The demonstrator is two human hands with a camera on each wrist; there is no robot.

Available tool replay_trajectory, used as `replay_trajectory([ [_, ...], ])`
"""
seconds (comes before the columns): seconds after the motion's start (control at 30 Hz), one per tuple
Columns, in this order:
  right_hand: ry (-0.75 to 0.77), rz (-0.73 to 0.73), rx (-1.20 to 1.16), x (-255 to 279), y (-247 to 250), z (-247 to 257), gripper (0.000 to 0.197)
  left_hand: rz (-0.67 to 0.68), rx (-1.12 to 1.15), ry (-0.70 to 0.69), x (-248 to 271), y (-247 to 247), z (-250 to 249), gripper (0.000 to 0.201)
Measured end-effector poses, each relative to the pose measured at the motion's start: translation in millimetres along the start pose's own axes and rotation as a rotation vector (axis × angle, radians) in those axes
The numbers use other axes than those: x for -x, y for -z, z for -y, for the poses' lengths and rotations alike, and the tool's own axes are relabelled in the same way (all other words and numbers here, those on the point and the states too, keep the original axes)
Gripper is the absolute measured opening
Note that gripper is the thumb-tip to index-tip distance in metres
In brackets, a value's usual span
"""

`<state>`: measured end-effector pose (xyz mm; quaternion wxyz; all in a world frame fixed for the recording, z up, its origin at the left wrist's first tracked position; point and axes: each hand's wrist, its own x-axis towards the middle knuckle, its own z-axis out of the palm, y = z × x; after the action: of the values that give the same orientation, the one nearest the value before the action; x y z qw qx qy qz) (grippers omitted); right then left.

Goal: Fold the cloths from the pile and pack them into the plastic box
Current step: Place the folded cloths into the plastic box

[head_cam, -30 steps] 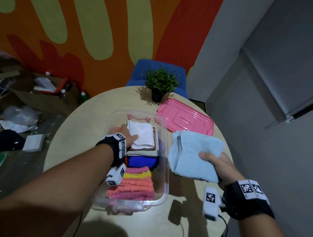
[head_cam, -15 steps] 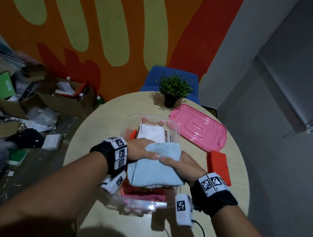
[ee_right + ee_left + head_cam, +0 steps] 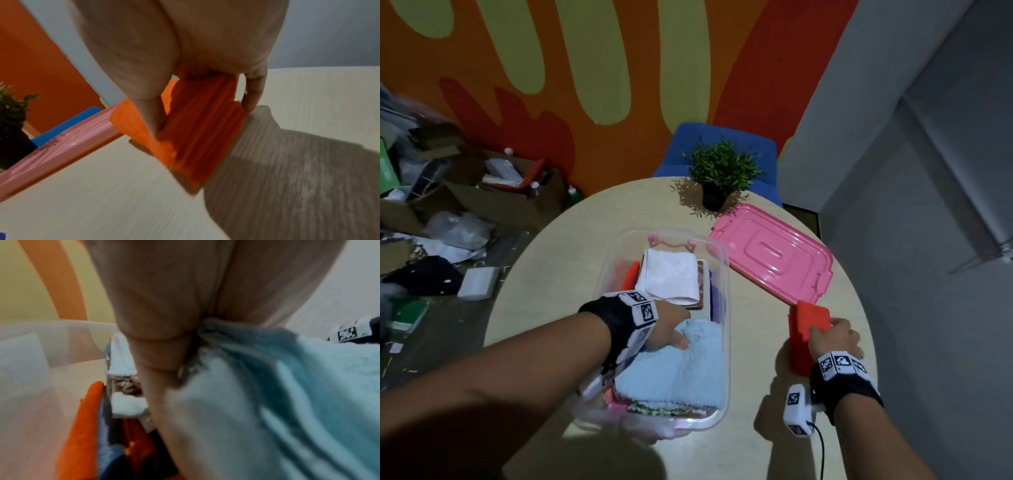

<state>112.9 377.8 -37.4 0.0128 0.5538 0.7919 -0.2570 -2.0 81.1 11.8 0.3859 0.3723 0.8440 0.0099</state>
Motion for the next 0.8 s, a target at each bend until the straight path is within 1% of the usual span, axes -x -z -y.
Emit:
replay_trajectory([
  [0.07,-0.082,0.015,-0.016,-18.6,-10.2,-12.5,0.063,-0.001,0.006,0.028,-2.4,-5.7,-2.4,0.051],
  [0.13,-0.145,0.100,-0.022,-37.8,-26.0,-27.0,0.077,0.016,-0.033,0.056,-5.7,-9.2,-8.0,0.056],
  [0.2,-0.161,0.188,0.054,-51.8,-44.4,-41.4,0.087,0.002,-0.110,0.073,-7.6,-7.1,-11.9,0.056],
  [0.27,-0.155,0.210,0.098,-63.8,-59.2,-52.5,0.091,-0.065,-0.196,0.083,-2.8,2.1,-14.9,0.057],
  [0.3,-0.156,0.235,0.106,-63.9,-62.3,-54.0,0.089,-0.122,-0.225,0.104,1.0,6.5,-13.8,0.057],
  [0.33,-0.153,0.259,0.094,-60.2,-61.9,-53.2,0.082,-0.183,-0.242,0.125,5.0,10.6,-12.4,0.054],
  [0.4,-0.133,0.300,0.032,-48.1,-51.9,-47.6,0.055,-0.290,-0.223,0.153,11.8,23.2,-6.3,0.046],
  [0.43,-0.116,0.312,-0.007,-42.7,-46.3,-44.3,0.043,-0.317,-0.148,0.159,16.3,32.6,-2.6,0.039],
  [0.47,-0.096,0.309,-0.038,-37.5,-40.4,-41.3,0.037,-0.332,-0.032,0.164,19.0,42.1,4.1,0.030],
  [0.5,-0.076,0.294,-0.066,-31.9,-32.6,-36.4,0.036,-0.356,0.099,0.168,22.5,51.9,10.4,0.022],
  [0.57,-0.021,0.209,-0.135,-19.3,-15.0,-21.8,0.042,-0.455,0.301,0.179,30.5,68.4,24.6,0.006],
  [0.6,0.016,0.161,-0.186,-12.1,-4.9,-12.1,0.046,-0.501,0.353,0.183,35.9,75.5,31.5,0.007],
  [0.63,0.070,0.126,-0.245,-4.3,5.3,-1.7,0.047,-0.538,0.382,0.195,43.1,81.3,35.8,0.013],
  [0.7,0.213,0.107,-0.389,19.5,27.2,25.1,0.042,-0.605,0.464,0.206,54.4,89.7,42.9,0.020],
  [0.77,0.364,0.162,-0.524,52.5,45.6,54.4,0.039,-0.628,0.602,0.178,65.3,94.2,44.0,0.024],
  [0.8,0.430,0.216,-0.573,71.1,52.4,68.2,0.040,-0.632,0.636,0.163,71.0,95.1,41.4,0.027],
])
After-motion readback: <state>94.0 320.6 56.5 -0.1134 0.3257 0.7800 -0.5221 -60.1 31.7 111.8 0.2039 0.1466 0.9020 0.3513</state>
